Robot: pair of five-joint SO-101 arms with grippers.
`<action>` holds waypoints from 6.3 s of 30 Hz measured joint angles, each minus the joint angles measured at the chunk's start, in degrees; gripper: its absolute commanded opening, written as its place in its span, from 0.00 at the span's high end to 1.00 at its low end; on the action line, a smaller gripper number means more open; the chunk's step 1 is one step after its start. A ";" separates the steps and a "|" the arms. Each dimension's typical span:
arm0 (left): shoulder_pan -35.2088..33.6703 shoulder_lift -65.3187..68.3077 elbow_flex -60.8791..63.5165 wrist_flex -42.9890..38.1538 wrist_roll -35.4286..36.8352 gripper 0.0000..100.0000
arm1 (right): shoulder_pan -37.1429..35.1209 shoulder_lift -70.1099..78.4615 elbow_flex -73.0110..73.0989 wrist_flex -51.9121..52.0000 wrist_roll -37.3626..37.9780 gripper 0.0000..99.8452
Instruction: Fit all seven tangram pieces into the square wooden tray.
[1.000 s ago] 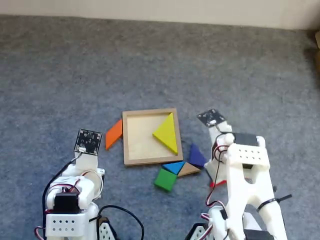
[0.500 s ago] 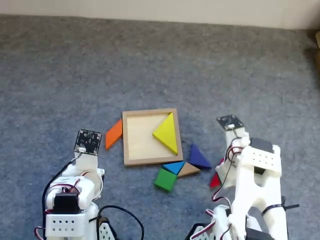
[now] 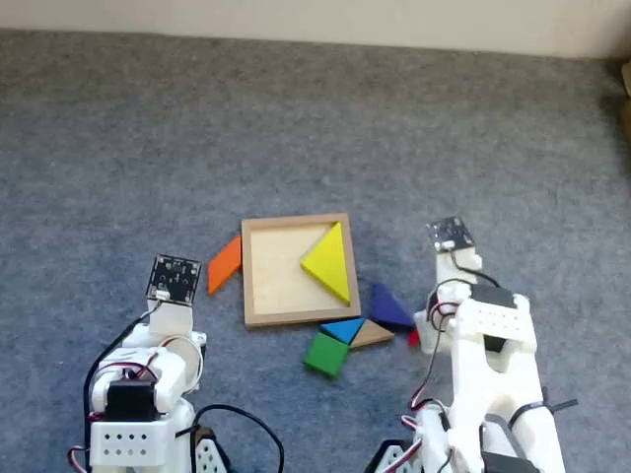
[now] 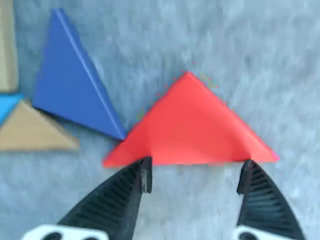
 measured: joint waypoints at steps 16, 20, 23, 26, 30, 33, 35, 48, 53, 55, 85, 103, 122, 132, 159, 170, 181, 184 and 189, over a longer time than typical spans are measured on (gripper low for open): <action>0.00 0.00 0.00 0.00 0.00 0.99 | -2.55 -0.18 -11.96 5.98 -32.97 0.73; 0.00 0.00 0.00 0.00 0.00 0.99 | -2.55 -0.18 -13.19 4.84 -44.57 0.73; 0.00 0.00 0.00 0.00 0.00 0.99 | -2.55 -0.18 -13.19 0.00 -49.58 0.73; 0.00 0.00 0.00 0.00 0.00 0.99 | -2.64 -0.18 -11.69 -4.31 -55.47 0.73; 0.00 0.00 0.00 0.00 0.00 0.99 | -4.31 -0.18 -9.23 -5.89 -64.79 0.73; 0.00 0.00 0.00 0.00 0.00 0.99 | -5.89 -0.18 -9.23 -5.89 -67.96 0.72; 0.00 0.00 0.00 0.00 0.00 0.99 | -6.77 -0.18 -9.23 -5.80 -68.92 0.72; 0.00 0.00 0.00 0.00 0.00 0.99 | -6.86 0.88 -9.76 -3.78 -77.10 0.73; 0.00 0.00 0.00 0.00 0.00 0.99 | -6.86 12.22 -17.67 1.85 -79.38 0.73; 0.00 0.00 0.00 0.00 0.00 0.99 | -6.77 18.11 -21.89 3.25 -80.26 0.73; 0.00 0.00 0.00 0.00 0.00 0.99 | 0.97 39.47 -37.19 4.40 -83.96 0.73; 0.00 0.00 0.00 0.00 0.00 0.99 | 4.84 39.21 -35.78 5.36 -80.44 0.96; 0.00 0.00 0.00 0.00 0.00 0.99 | 5.63 39.91 -37.71 12.66 -73.93 0.98; 0.00 0.00 0.00 0.00 0.00 0.99 | 5.45 35.25 -45.27 26.55 -66.99 1.00; 0.00 0.00 0.00 0.00 0.00 0.99 | -29.19 19.87 -45.19 8.97 -78.86 1.00; 0.00 0.00 0.00 0.00 0.00 0.99 | -37.98 19.87 -29.98 -22.15 -84.84 1.00; 0.00 0.00 0.00 0.00 0.00 0.99 | -38.86 21.36 -23.03 -37.89 -87.03 0.99; 0.00 0.00 0.00 0.00 0.00 0.99 | -38.86 27.52 -23.03 -38.42 -87.03 0.99; 0.00 0.00 0.00 0.00 0.00 0.99 | -38.86 32.26 -24.44 -38.51 -87.12 0.99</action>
